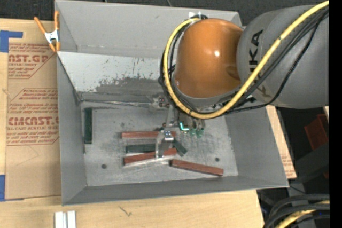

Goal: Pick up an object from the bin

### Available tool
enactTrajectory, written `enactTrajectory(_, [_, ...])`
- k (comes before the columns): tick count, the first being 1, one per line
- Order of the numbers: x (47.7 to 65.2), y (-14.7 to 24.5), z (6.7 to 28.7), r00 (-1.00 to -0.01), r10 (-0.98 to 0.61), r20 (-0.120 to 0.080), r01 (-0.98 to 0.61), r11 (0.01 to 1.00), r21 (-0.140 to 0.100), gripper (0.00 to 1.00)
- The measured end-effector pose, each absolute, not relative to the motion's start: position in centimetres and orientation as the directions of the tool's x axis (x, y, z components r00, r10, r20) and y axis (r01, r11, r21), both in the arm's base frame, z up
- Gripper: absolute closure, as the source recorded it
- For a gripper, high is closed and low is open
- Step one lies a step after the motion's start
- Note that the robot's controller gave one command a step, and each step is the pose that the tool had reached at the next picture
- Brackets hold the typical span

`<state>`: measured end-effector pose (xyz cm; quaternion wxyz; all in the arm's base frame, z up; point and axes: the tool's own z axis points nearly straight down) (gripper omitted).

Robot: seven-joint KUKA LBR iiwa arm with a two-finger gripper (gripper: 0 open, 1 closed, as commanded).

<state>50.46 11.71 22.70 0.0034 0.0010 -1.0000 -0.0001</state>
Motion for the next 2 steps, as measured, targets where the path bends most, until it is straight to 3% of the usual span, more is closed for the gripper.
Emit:
enactTrajectory(1, [50.6,11.6,23.1,-1.000,-0.001,-0.001,-0.001,1.000,0.001,0.00])
enactTrajectory(2, [49.7,10.8,16.1,-0.999,-0.052,-0.005,-0.052,0.999,0.001,0.00])
